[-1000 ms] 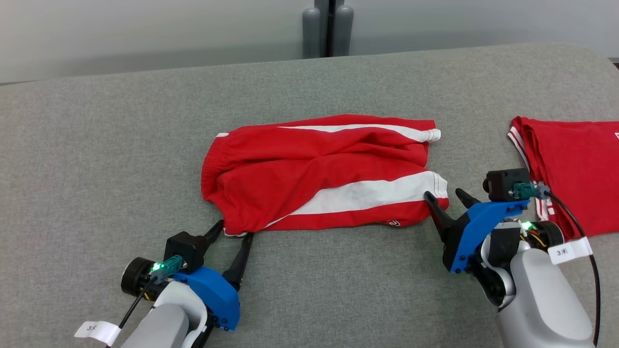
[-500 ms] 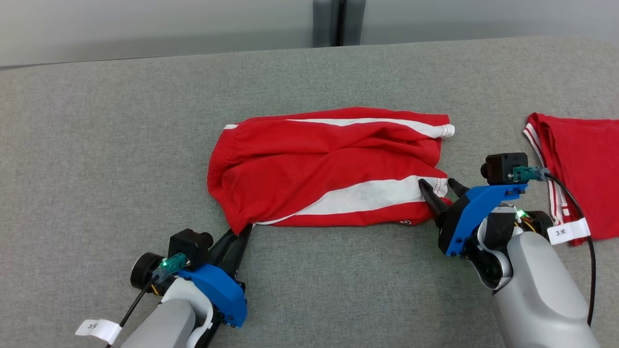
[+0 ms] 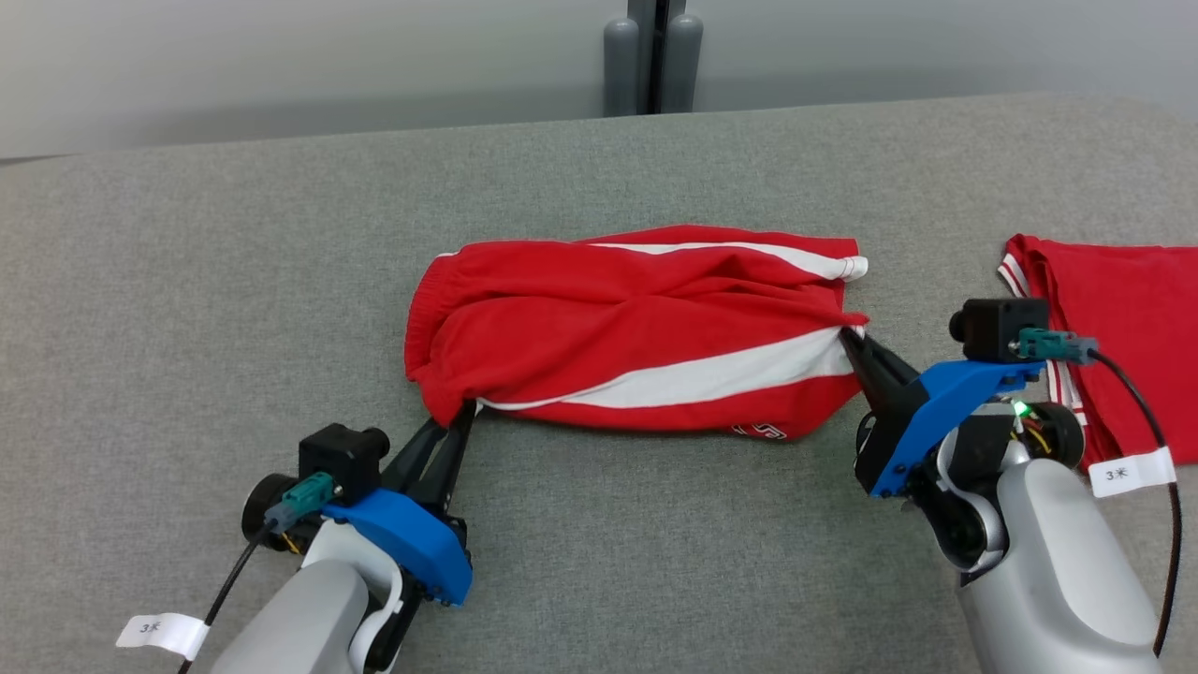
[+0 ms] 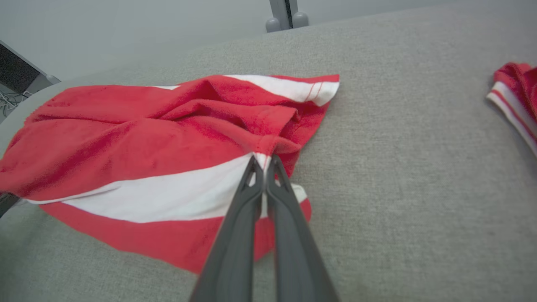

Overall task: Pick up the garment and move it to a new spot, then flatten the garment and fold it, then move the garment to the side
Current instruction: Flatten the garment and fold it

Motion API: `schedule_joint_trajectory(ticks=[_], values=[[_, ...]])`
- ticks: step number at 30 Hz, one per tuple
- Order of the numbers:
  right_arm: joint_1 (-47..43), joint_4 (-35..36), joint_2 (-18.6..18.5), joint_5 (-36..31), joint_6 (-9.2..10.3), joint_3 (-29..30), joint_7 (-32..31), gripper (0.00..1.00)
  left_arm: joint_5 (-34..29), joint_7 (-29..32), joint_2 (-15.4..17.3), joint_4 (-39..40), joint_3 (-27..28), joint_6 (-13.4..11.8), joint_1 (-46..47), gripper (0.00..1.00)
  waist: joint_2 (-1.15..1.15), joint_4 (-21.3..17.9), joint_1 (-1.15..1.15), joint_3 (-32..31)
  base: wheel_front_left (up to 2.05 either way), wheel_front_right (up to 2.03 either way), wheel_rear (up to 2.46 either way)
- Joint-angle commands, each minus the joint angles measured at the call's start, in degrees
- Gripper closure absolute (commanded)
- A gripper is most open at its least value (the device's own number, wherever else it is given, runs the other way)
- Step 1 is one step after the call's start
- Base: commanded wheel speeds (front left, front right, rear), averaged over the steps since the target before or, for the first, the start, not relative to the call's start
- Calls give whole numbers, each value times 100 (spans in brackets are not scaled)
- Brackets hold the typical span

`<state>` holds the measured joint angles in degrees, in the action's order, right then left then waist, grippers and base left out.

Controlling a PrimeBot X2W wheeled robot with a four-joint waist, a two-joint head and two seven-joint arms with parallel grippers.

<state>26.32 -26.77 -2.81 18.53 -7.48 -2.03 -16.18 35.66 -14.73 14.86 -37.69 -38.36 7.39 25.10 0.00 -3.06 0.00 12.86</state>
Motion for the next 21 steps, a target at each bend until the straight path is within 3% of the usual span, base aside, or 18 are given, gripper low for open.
schedule_joint_trajectory(ticks=[1,9,14,17,21], values=[[-56,129,-15,-7,-3,20,56,100,42,-34,34,103,78,8,88,100,0,-7,0,-34,0,0,0],[-187,1798,-15,-302,-3,268,93,100,814,18,318,1847,539,8,135,100,0,60,0,-197,0,0,0],[-76,2855,-17,-410,-3,462,-348,100,1647,723,645,3142,883,6,391,100,0,79,0,19,0,0,0],[386,3048,-82,-323,-3,472,-602,100,2016,1276,828,3561,1112,-107,813,100,0,38,0,345,0,0,0],[1565,2571,-306,-146,-3,290,-409,100,2318,1800,913,3461,1496,-384,1765,100,0,-91,0,879,0,0,0]])
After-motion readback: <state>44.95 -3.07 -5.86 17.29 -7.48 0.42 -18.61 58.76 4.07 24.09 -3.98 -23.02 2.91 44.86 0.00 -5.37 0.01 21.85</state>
